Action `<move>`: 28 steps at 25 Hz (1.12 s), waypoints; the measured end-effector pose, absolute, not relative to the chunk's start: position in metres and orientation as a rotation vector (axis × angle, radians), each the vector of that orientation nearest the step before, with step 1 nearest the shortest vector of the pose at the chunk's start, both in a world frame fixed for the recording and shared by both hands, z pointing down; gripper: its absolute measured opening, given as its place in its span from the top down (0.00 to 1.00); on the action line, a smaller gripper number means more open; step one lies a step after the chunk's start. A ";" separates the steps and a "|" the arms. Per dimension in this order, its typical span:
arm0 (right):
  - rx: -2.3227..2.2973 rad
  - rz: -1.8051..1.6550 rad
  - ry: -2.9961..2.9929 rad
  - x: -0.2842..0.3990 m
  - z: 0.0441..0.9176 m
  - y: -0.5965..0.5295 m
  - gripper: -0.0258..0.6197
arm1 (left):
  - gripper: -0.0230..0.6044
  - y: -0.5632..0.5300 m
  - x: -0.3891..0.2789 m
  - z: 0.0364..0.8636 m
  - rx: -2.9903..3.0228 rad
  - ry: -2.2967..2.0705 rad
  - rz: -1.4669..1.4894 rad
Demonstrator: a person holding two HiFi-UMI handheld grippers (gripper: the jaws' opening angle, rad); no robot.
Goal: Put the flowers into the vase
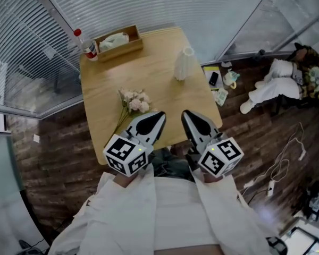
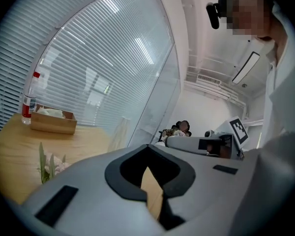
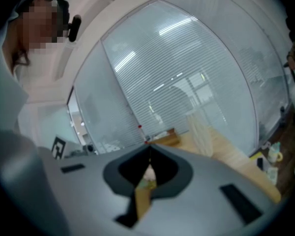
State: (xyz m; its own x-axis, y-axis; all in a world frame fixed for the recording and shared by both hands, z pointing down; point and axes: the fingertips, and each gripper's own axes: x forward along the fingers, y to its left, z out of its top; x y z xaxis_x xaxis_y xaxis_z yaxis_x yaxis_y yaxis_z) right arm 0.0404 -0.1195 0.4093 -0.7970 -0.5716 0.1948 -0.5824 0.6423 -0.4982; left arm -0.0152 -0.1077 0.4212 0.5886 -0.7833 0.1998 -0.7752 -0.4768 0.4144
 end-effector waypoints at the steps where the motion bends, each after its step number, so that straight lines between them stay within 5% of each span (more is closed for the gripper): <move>1: 0.994 0.880 -2.827 0.040 0.411 -0.120 0.94 | 0.95 -0.108 -0.019 0.422 2.348 -1.256 -0.021; 28: 0.665 0.943 -2.748 -0.060 0.450 -0.102 0.94 | 0.95 -0.096 -0.133 0.456 2.119 -1.442 -0.019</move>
State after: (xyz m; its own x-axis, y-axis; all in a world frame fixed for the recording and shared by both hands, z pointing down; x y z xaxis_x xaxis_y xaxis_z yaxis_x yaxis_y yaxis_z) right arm -0.0597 -0.1020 0.4497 -0.8881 -0.3584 0.2879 -0.4597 0.7021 -0.5439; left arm -0.1330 -0.0956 0.4561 0.4182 -0.8588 0.2958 -0.8506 -0.2560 0.4593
